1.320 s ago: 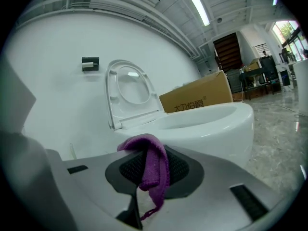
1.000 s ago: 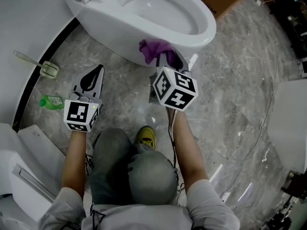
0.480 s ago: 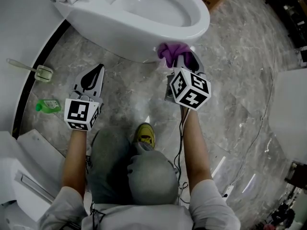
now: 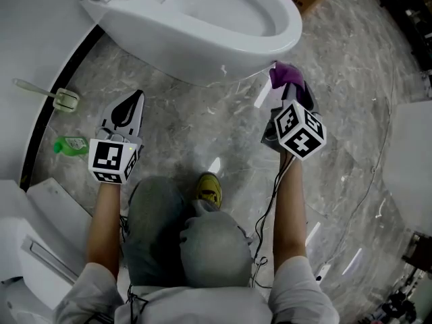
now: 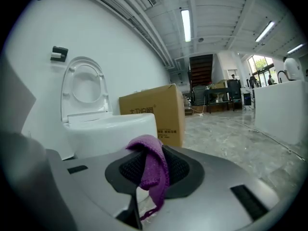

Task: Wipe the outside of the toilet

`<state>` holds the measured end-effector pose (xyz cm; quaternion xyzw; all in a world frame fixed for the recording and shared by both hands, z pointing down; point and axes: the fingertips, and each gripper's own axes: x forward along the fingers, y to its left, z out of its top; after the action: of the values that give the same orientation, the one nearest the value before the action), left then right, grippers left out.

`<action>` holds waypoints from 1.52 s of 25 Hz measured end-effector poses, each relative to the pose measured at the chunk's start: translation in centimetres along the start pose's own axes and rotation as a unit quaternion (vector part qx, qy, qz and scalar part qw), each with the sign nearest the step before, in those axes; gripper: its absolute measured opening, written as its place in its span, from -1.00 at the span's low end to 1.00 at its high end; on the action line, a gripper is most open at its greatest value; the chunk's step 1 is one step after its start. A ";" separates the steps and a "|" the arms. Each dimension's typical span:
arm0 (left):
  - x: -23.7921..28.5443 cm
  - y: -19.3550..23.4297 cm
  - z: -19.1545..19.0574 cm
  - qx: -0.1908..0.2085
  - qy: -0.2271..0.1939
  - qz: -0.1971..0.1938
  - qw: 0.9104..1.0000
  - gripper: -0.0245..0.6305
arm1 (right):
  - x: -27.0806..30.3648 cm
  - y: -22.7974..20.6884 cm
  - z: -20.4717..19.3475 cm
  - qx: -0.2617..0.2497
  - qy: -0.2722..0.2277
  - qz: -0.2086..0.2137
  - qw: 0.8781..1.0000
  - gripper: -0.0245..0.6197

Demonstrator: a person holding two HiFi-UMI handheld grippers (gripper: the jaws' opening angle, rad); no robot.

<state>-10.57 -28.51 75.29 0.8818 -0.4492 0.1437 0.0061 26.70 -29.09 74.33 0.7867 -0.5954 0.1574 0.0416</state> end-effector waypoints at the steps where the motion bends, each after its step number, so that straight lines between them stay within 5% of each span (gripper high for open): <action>1: -0.1 0.0 -0.2 0.000 0.002 0.001 1.000 -0.88 | -0.8 0.5 0.1 -0.004 -0.005 0.014 1.000 -0.65; 9: -0.9 -0.3 -0.4 0.005 0.008 0.007 1.000 -0.88 | -3.9 13.4 -3.5 -0.004 0.025 0.196 0.980 -0.65; 15: -1.6 0.5 -1.3 0.003 0.015 0.023 1.000 -0.88 | -2.4 22.1 -6.7 0.039 0.069 0.262 0.962 -0.65; 23: -1.7 2.0 -2.9 -0.003 0.032 0.040 0.999 -0.88 | 2.2 26.8 -7.9 0.056 0.112 0.246 0.961 -0.65; 38: 0.2 0.1 -3.6 0.004 0.038 0.010 0.999 -0.88 | 2.4 20.4 -8.7 0.099 0.119 0.200 0.967 -0.65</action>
<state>-11.40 -28.19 78.77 0.8712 -0.4568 0.1787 0.0185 6.16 -34.92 80.79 0.6273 -0.7130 0.3133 0.0021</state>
